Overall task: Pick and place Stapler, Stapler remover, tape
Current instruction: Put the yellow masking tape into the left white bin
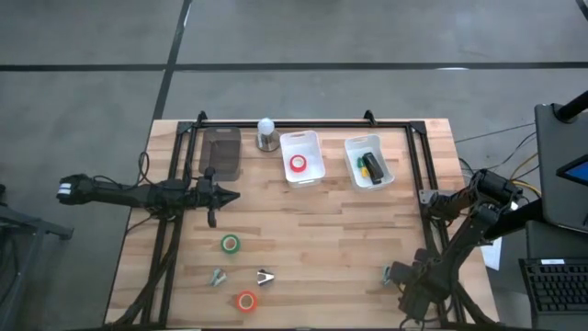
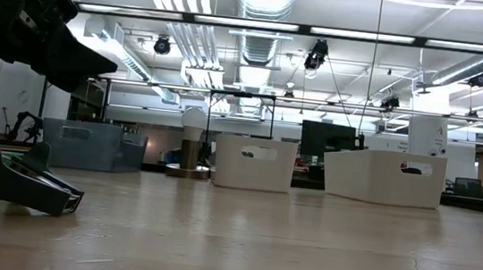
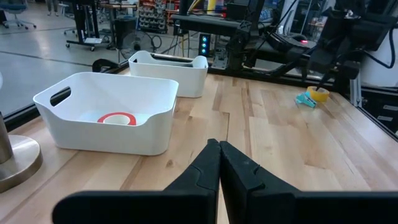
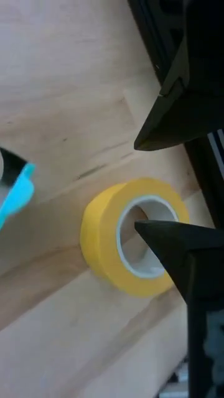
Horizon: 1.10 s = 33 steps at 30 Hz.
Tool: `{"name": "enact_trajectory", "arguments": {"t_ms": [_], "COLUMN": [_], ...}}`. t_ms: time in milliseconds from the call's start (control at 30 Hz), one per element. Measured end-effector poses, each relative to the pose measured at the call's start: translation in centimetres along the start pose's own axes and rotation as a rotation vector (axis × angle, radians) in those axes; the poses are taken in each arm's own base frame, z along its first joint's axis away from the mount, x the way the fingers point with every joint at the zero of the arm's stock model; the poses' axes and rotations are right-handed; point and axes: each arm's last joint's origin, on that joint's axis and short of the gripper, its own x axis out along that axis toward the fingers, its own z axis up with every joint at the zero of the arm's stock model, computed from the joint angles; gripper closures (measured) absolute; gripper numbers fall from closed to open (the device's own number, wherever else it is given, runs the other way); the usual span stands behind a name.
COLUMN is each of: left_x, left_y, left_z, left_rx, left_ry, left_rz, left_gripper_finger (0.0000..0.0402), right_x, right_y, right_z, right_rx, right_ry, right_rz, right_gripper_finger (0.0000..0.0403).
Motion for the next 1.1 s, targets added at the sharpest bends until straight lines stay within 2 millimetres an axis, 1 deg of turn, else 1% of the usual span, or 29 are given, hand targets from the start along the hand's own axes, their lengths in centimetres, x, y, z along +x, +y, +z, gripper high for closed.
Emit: {"name": "enact_trajectory", "arguments": {"t_ms": [167,333,767,867,967,1100], "left_x": [0.0,0.0,0.0,0.0,0.0,0.0], "left_y": [0.0,0.0,0.0,0.0,0.0,0.0], "left_z": [0.0,0.0,0.0,0.0,0.0,0.0], "left_rx": [0.000,0.000,0.000,0.000,0.000,0.000], "left_ry": [0.000,-0.001,0.000,0.000,0.000,0.000], "left_rz": [0.000,-0.001,0.000,0.000,0.000,0.000], "left_gripper_finger": [0.0390,0.0390,0.0390,0.0390,0.0390,0.0390], "right_x": [0.7,1.2,1.2,1.1,0.9,-0.3], "right_y": [-0.6,-0.6,-0.4,-0.4,-0.4,-0.4], "right_z": [0.1,0.2,0.2,0.2,0.2,0.3], "right_rx": [-0.001,-0.009,-0.033,-0.037,-0.033,-0.019], "right_ry": [0.000,-0.004,-0.006,-0.005,-0.004,-0.003], "right_rz": [-0.027,-0.004,0.018,0.017,0.013,0.016], "right_gripper_finger": [0.0226,0.0253,0.0364,0.0370,0.0363,0.0356]}}
